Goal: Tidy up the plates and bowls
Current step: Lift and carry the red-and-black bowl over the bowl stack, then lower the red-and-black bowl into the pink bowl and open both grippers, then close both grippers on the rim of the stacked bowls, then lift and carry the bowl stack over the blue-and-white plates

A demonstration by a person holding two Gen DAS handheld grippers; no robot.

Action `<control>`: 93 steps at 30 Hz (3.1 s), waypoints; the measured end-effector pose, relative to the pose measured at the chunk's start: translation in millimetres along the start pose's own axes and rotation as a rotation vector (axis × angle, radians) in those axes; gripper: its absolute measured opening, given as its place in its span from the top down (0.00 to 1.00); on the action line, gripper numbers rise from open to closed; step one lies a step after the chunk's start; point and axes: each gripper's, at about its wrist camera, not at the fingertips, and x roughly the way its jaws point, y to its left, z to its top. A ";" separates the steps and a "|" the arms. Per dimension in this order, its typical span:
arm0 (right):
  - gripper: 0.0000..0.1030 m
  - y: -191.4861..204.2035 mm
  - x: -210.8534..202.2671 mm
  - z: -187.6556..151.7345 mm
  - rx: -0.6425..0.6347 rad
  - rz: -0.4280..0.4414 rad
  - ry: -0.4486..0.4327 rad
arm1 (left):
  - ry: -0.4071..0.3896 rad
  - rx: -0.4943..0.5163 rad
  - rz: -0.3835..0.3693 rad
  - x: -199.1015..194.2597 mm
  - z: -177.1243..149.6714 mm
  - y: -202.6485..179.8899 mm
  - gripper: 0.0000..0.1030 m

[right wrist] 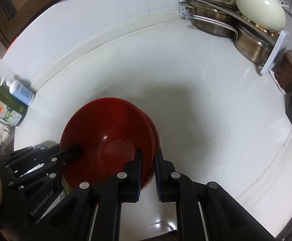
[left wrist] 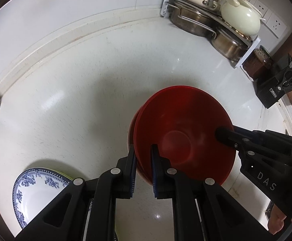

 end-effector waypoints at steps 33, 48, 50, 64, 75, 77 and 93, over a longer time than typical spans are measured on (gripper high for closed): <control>0.60 -8.4 -21.5 -6.4 0.067 -0.039 -0.104 | -0.100 0.008 0.090 -21.6 2.3 14.0 0.51; 0.60 -18.6 22.0 -13.8 0.192 0.004 -0.038 | -0.013 0.018 0.096 17.8 4.2 14.3 0.52; 0.61 -18.2 25.2 -14.6 0.205 0.011 -0.036 | -0.005 0.016 0.093 21.2 6.4 14.2 0.54; 0.73 -20.0 41.2 -18.5 0.233 0.036 0.008 | 0.073 -0.019 0.004 39.2 13.0 13.6 0.77; 0.78 -10.6 44.0 -18.9 0.213 0.011 0.006 | 0.083 -0.034 -0.005 40.0 11.1 10.2 0.81; 0.78 -8.9 43.9 -19.1 0.209 0.006 0.005 | 0.080 -0.036 0.002 38.7 10.8 9.8 0.81; 0.78 6.0 19.5 -18.3 0.158 0.025 -0.023 | -0.010 -0.118 0.008 -12.3 -7.2 33.1 0.81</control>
